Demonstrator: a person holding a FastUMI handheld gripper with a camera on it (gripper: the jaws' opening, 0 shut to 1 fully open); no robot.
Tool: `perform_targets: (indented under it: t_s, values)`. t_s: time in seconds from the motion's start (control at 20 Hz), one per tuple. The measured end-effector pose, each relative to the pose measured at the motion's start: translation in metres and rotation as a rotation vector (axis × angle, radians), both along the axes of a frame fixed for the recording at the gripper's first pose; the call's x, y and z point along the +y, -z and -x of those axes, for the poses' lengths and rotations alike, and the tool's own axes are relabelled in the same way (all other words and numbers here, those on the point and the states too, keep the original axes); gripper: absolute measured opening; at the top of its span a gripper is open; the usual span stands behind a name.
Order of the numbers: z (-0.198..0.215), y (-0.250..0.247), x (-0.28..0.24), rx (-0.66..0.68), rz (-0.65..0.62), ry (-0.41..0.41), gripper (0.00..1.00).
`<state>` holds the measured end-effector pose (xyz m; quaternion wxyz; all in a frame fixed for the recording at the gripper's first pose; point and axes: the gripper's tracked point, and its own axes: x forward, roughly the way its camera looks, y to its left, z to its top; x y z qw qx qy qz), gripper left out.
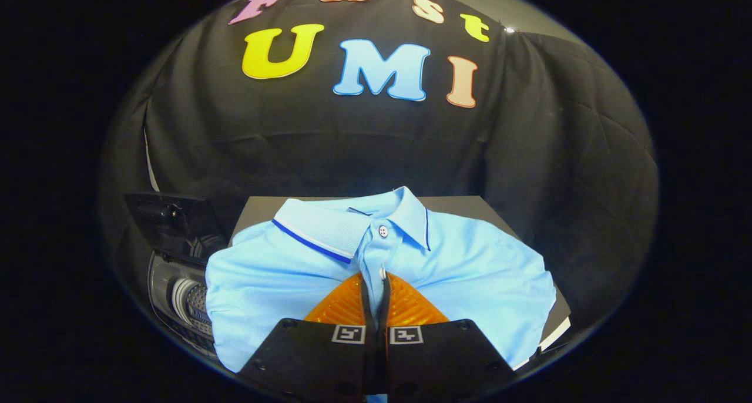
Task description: Put the clothes into the washing machine and then close the washing machine lid.
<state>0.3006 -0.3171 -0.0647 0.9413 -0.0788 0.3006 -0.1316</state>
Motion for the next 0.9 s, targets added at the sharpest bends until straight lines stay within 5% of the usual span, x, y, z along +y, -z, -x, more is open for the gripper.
perform_targets:
  t_s: [0.9]
  values:
    - [0.040,-0.081,0.095,-0.193,0.022,-0.141,0.01]
